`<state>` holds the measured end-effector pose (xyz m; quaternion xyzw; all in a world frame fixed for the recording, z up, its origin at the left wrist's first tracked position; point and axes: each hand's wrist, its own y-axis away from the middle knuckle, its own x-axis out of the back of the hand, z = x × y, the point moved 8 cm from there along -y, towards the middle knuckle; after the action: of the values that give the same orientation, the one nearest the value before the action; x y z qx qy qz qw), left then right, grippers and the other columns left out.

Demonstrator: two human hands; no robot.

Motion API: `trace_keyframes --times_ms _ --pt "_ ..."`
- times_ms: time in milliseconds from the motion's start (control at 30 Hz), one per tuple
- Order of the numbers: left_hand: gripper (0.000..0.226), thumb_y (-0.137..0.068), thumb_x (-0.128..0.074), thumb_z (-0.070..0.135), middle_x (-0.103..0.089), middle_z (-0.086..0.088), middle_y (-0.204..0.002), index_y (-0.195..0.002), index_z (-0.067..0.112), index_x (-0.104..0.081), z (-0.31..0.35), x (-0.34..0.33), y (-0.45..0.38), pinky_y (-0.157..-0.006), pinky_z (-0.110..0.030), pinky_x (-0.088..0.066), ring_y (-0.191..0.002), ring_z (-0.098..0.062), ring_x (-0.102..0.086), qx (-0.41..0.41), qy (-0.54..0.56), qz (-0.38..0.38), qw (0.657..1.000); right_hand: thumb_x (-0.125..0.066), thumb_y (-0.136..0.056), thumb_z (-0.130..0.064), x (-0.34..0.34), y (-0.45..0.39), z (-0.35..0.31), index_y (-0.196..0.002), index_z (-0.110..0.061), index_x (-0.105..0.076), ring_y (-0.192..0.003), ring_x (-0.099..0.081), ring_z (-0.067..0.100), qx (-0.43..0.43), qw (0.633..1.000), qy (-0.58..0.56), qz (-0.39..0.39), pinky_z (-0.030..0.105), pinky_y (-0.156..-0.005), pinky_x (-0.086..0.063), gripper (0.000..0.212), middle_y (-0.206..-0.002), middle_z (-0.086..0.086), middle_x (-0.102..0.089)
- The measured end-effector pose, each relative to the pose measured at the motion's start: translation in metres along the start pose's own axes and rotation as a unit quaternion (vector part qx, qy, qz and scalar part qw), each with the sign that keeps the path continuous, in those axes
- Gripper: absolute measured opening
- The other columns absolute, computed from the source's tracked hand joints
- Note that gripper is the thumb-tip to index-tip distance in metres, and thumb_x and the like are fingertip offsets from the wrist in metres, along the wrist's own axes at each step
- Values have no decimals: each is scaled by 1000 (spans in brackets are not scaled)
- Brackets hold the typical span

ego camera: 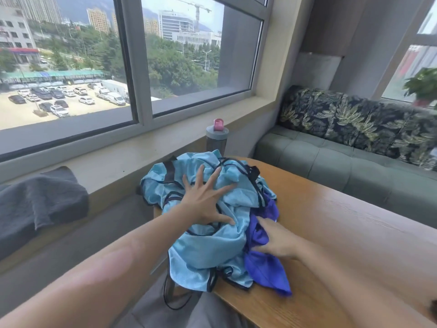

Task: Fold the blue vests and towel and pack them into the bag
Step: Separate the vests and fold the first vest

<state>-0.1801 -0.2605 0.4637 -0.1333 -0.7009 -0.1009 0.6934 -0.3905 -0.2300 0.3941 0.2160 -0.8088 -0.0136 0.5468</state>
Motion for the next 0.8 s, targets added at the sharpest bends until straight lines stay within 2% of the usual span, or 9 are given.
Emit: trace_keyframes --times_ms 33,67,133,233,300,400,533,633,800 --pt "112 -58 -41 104 30 8 -165 -152 63 4 -1 -9 -3 -108 -85 -2 -148 -44 32 7 -7 -17 1000 -78 -75 -47 -2 0 -1 -122 -26 -53 -117 -55 20 6 999 0 36 32 -97 -44 57 -122 -2 -55" --pt "112 -59 -39 104 30 8 -166 -153 60 1 0 -17 -7 -108 -85 -3 -148 -44 31 12 -15 -28 999 -75 -82 -33 -2 3 -2 -100 -31 -52 -104 -58 22 26 997 10 74 34 -88 -45 30 -108 -2 -55" --pt "111 -59 -34 105 28 7 -166 -154 57 -1 -2 -29 -7 -108 -85 -5 -149 -44 29 24 -28 -28 999 -72 -87 -23 8 9 -7 -76 -36 -42 -88 -56 21 55 991 20 116 36 -76 -44 35 -89 -4 -51" --pt "115 -55 -23 107 28 8 -166 -155 55 0 -8 -39 -7 -109 -83 -4 -150 -42 28 30 -14 -26 999 -80 -84 -35 47 23 9 -66 -39 -49 -70 -50 9 32 990 -63 121 33 -68 -40 35 -71 -12 -52" --pt "119 -51 -15 109 28 10 -166 -156 55 0 -11 -41 -7 -110 -82 -5 -151 -41 27 28 -5 -23 999 -77 -83 -40 93 35 27 -71 -27 -53 -69 -48 8 -11 973 -158 168 34 -69 -40 29 -68 -15 -55" --pt "113 -58 -25 107 27 10 -166 -156 56 -1 -15 -44 -8 -113 -80 -7 -151 -39 26 16 4 -20 1000 -69 -94 -40 162 46 41 -95 -19 -68 -86 -63 15 -70 935 -249 243 35 -81 -48 22 -92 -4 -71" --pt "107 -65 -40 101 24 10 -166 -155 57 -3 -22 -41 -11 -115 -77 -8 -153 -39 22 -7 -2 -17 1000 -67 -91 -50 229 19 49 -104 -13 -67 -97 -66 28 -151 873 -323 333 39 -84 -51 40 -107 8 -70" --pt "108 -64 -43 100 22 9 -168 -156 57 -5 -31 -40 -14 -114 -76 -8 -153 -39 21 -19 0 -21 1000 -68 -92 -43 249 -24 42 -114 -10 -61 -88 -60 24 -179 840 -359 366 32 -72 -46 40 -112 9 -63" --pt "109 -62 -41 102 23 10 -167 -155 59 -3 -52 -42 -23 -115 -77 -1 -153 -39 22 -42 -7 -22 999 -66 -95 -42 258 -97 18 -129 -9 -55 -99 -55 25 -179 808 -419 374 32 -85 -45 48 -116 6 -58"
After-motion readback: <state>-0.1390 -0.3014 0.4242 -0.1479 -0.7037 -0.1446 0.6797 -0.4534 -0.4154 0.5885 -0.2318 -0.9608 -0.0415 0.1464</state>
